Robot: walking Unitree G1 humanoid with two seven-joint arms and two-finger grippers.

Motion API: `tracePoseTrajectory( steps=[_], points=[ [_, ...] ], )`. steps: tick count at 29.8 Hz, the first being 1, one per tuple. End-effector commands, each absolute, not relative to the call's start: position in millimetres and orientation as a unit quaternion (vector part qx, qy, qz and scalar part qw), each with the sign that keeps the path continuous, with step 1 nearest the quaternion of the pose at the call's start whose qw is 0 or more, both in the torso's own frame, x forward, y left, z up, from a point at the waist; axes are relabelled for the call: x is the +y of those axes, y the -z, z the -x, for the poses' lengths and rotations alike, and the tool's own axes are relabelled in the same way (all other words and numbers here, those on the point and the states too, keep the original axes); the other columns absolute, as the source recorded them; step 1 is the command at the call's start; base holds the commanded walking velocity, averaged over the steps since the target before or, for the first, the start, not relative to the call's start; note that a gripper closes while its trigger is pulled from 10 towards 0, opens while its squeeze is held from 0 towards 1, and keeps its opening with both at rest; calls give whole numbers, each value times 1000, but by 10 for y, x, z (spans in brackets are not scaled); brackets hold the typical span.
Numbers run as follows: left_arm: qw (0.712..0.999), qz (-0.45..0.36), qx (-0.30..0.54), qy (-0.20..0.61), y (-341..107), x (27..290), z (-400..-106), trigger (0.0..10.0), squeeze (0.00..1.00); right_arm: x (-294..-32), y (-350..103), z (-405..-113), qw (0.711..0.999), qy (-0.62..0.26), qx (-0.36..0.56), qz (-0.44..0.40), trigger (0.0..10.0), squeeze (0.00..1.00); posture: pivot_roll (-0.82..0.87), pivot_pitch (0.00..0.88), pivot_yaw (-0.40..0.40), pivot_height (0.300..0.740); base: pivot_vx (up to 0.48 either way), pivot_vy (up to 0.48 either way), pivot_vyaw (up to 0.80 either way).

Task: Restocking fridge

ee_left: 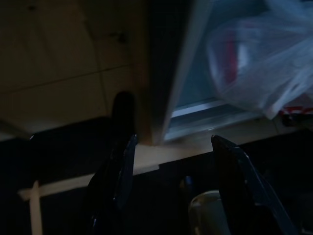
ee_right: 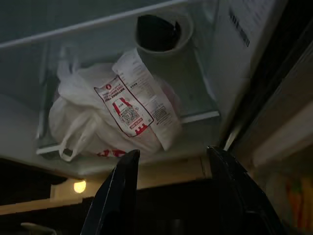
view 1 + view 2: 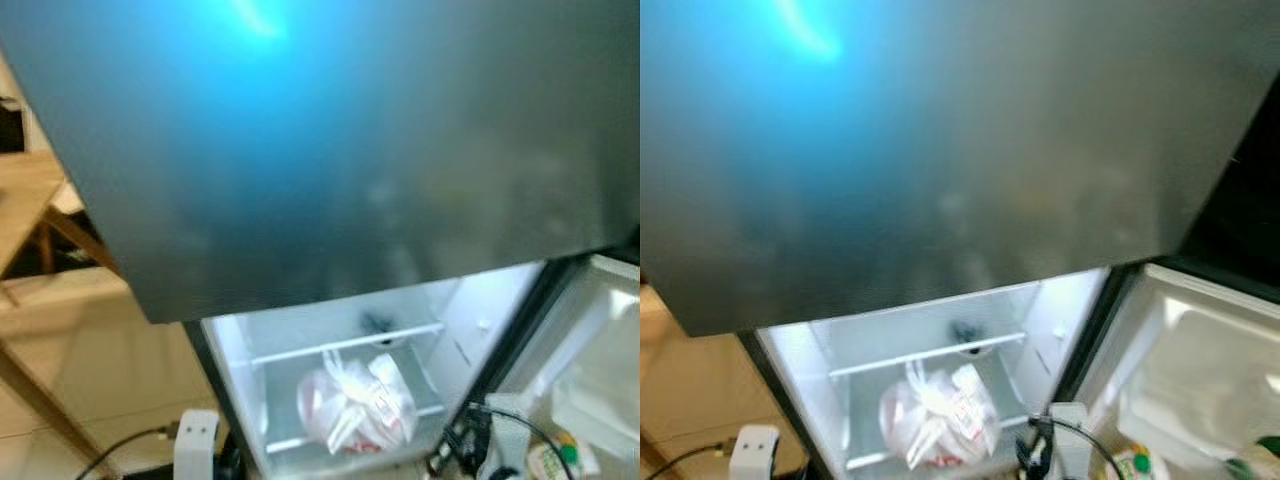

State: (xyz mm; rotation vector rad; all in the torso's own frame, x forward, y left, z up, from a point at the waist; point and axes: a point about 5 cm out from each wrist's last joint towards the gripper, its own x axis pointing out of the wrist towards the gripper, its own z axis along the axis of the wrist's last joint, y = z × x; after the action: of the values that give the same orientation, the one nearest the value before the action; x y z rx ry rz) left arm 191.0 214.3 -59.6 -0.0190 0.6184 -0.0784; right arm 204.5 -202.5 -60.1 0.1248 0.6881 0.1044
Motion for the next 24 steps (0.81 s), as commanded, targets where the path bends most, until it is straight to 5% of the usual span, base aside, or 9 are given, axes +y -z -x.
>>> tracePoseTrajectory(
  steps=[1,24],
  points=[
    [951,8,306,40,608,2145,-1875,10000,0,-2015,591,-2067,938,-53,336,-59,10000,0,-30,42,8,740,-240,0,0],
    [955,11,292,45,568,2109,-1897,10000,0,-2014,582,-2085,939,-54,335,-59,10000,0,-26,48,10,740,-189,0,0]
  ],
)
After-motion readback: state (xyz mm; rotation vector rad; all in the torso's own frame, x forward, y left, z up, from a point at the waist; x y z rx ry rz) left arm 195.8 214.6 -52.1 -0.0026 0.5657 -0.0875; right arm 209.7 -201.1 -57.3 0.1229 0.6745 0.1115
